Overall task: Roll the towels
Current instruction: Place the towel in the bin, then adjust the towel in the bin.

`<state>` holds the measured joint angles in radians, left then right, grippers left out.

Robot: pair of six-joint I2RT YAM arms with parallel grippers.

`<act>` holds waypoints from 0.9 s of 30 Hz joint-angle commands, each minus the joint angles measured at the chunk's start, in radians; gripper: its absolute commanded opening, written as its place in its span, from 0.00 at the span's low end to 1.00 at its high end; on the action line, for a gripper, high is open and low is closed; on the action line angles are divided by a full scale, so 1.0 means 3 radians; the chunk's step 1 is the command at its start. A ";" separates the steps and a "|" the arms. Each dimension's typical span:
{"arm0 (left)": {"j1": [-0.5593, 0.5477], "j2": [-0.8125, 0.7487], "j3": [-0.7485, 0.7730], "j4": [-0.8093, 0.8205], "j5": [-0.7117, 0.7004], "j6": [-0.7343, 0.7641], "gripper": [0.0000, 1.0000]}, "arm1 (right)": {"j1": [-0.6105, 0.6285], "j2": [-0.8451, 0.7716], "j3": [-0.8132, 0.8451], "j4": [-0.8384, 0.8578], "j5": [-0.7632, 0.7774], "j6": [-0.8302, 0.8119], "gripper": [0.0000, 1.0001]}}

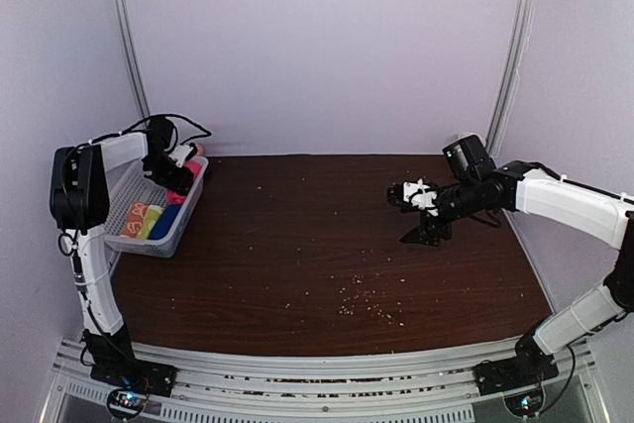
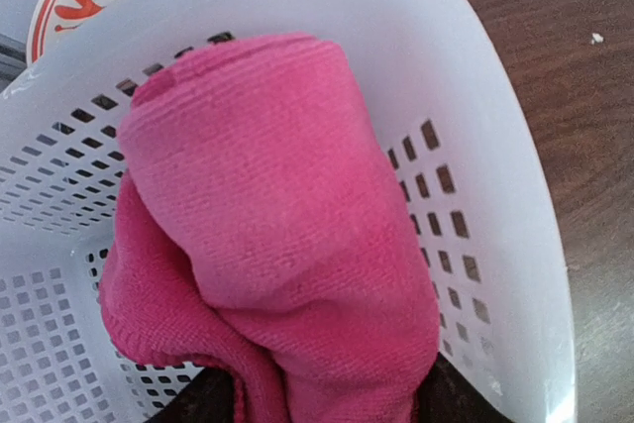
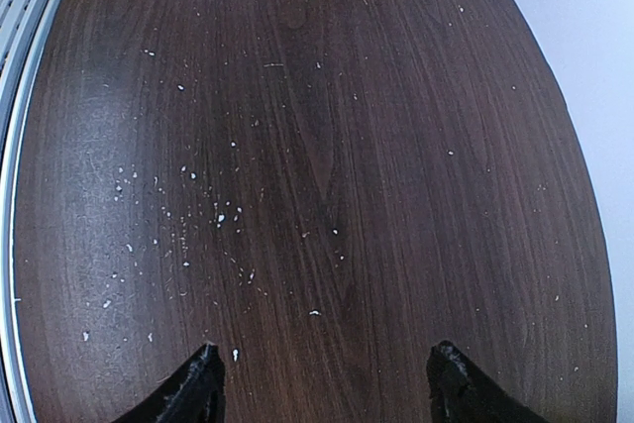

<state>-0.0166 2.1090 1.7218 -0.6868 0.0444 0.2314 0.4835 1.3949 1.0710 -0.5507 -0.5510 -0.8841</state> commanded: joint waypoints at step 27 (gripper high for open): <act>0.0241 -0.0119 -0.0233 0.0605 0.0244 -0.0700 0.22 | -0.0016 -0.0002 0.0040 -0.0056 -0.0074 0.0012 0.70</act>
<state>-0.0063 2.0941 1.6913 -0.5949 0.0227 0.0624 0.4835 1.3949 1.0710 -0.5560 -0.5541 -0.8848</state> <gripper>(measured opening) 0.236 0.697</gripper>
